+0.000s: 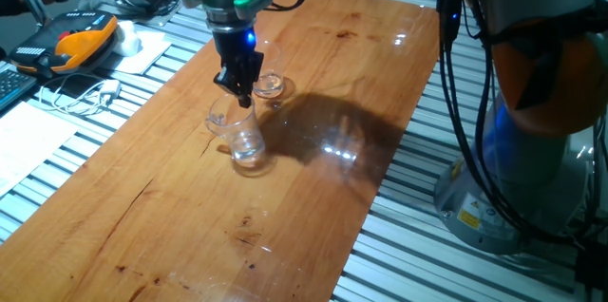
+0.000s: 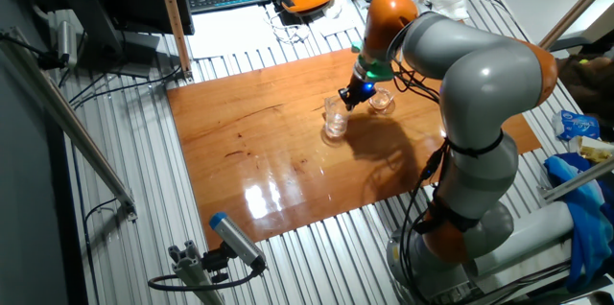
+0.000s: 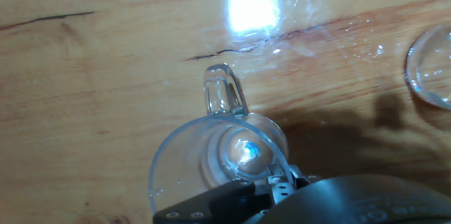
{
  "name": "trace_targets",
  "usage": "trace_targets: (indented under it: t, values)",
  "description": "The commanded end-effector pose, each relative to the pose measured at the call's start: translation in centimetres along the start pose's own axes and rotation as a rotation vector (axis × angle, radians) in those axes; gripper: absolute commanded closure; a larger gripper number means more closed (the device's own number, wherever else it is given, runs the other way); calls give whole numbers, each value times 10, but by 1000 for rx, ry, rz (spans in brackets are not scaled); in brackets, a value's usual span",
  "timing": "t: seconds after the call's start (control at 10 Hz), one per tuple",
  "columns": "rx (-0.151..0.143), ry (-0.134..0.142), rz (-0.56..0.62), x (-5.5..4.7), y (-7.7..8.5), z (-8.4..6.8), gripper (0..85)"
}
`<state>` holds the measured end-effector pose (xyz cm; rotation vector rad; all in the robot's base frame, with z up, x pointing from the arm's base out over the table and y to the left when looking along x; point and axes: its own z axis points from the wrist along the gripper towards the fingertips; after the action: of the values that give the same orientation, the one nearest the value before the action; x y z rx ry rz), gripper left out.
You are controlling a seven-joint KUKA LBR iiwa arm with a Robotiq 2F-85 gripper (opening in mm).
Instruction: Pour the water from one cup into another empty cup
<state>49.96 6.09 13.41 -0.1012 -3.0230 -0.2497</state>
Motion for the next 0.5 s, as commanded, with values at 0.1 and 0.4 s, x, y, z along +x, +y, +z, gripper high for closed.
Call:
trace_targets:
  t: [0.1, 0.4]
  values:
    - [-4, -10, 9, -1, 4, 5, 850]
    - [-6, -3, 29, -2, 9, 8, 850]
